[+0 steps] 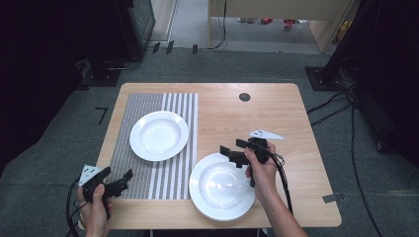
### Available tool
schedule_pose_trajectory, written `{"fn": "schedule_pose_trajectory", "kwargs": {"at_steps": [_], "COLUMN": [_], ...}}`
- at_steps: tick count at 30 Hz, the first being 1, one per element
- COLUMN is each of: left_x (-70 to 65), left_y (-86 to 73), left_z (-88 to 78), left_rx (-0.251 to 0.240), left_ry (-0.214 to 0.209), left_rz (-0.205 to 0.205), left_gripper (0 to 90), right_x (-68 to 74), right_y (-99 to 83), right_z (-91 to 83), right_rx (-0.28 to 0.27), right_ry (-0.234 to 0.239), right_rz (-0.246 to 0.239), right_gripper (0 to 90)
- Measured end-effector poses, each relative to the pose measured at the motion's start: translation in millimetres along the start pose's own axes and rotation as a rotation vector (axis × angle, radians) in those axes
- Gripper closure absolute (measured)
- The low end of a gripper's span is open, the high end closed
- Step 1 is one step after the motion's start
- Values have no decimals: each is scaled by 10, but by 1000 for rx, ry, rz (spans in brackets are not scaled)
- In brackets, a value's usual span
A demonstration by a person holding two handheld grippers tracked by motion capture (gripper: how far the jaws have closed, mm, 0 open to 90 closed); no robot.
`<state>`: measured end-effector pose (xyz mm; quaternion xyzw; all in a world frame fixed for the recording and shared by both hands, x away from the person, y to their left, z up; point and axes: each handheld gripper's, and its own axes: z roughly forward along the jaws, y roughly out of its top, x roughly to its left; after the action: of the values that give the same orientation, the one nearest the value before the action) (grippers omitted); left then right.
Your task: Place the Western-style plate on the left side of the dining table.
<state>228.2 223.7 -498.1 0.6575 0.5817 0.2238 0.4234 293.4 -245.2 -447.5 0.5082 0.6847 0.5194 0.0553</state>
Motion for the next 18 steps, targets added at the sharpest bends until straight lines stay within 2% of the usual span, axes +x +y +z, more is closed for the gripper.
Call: {"fn": "schedule_pose_trajectory", "kwargs": {"at_steps": [1,3,8,10,12,14,16,18], "left_x": [-12,-34,-99,-102,-87,-86,-108,-146], "left_y": [-35,-80,-140,-138,-130,-131,-133,-136], "left_z": [29,77,155,170,202,201,211,228], "left_rx": [14,39,80,102,145,143,150,166], "left_ry": [23,45,76,77,85,85,99,126], "left_rz": [31,67,120,126,107,106,124,158], "left_gripper": [102,102,102,102,103,103,103,103], "right_x": [-25,-76,-217,-275,-328,-380,-433,-487], "right_y": [-22,-63,-165,-203,-244,-287,-334,-388], "right_z": [-48,-139,-351,-426,-496,-564,-627,-685], "right_rx": [-2,-8,-16,-21,-26,-31,-42,-51], "right_ry": [-1,-5,-23,-30,-38,-40,-46,-51], "right_rz": [5,7,20,26,36,45,56,74], "right_gripper": [180,179,176,176,176,175,175,175]}}
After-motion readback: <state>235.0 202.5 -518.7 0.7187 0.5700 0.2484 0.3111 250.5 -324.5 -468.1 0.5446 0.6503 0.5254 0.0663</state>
